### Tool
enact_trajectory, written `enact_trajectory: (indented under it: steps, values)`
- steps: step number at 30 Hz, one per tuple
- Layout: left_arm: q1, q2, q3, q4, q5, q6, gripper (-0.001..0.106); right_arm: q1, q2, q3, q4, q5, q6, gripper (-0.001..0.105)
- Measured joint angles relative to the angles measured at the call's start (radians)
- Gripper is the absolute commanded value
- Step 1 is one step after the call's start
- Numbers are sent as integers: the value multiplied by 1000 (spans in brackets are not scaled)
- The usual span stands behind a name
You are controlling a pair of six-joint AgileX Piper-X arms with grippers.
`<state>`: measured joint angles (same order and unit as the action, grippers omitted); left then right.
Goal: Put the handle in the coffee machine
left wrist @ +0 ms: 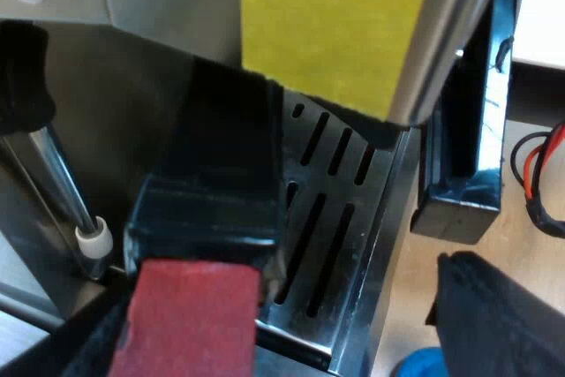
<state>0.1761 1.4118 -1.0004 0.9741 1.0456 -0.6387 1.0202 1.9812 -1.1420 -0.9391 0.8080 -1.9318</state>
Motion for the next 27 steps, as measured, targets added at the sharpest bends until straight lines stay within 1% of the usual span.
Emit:
enact_trajectory:
  steps: [5, 10, 16, 21, 25, 27]
  values:
    - [-1, 0, 0, 0, -7, 0, 65, 0, 0, 0, 0, -1, 0, 39]
    - [-3, 0, 0, -16, -31, -2, 65, 0, 0, 0, 0, -1, 0, 39]
    - [-3, 0, 0, -64, -34, -51, 65, 0, 0, 0, 0, -2, 0, 39]
    - [-3, -5, -5, -105, -35, -51, 65, -3, 0, 0, -7, 1, -5, 39]
    - [-3, -9, -5, -130, -85, -77, 65, -3, 0, 0, -7, 1, -8, 39]
    - [-3, -9, -5, -135, -89, -87, 65, -3, 0, 0, -7, 1, -8, 39]
